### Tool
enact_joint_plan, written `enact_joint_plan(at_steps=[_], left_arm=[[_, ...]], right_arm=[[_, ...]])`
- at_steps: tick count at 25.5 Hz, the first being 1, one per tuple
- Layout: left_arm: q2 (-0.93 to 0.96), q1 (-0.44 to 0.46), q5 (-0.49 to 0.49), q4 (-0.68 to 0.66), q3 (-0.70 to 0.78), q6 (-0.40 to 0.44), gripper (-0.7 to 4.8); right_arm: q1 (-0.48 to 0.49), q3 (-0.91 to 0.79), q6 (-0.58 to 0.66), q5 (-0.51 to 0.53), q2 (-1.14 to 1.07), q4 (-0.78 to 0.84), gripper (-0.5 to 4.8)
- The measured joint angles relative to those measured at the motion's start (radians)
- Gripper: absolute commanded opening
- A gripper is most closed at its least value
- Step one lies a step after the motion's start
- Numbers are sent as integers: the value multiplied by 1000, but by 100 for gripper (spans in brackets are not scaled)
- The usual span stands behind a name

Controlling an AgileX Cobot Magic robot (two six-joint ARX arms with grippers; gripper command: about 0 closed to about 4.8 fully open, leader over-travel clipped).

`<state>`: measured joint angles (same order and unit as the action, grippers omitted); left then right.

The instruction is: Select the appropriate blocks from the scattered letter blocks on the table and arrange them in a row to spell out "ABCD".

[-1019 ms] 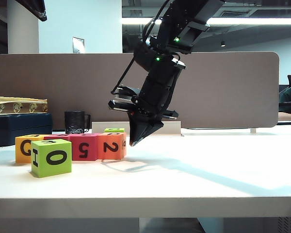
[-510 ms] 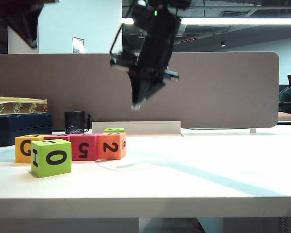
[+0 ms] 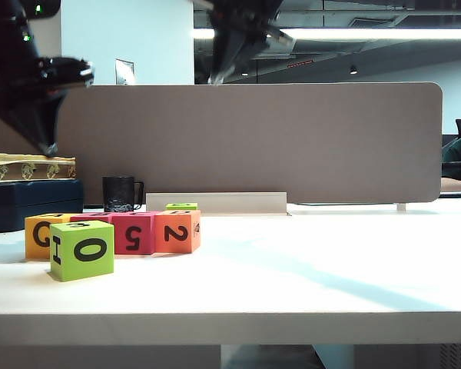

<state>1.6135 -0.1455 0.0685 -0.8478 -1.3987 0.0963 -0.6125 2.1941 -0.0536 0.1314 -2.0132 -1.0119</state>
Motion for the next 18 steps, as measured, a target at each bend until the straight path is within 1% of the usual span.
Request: enact_joint_plan(at_steps=[3,11,18], left_arm=[[-5,1,0,2,77,0,-6],[-60,1,0,9,195,-3,-6],[-62,1,-1,-3,239,-23,-6]], right_arm=[[-16,6,0,0,52,-4,-2],[-43,2,-34,1,53,-54,-1],[-37,2,-35,1,53,-32,-1]])
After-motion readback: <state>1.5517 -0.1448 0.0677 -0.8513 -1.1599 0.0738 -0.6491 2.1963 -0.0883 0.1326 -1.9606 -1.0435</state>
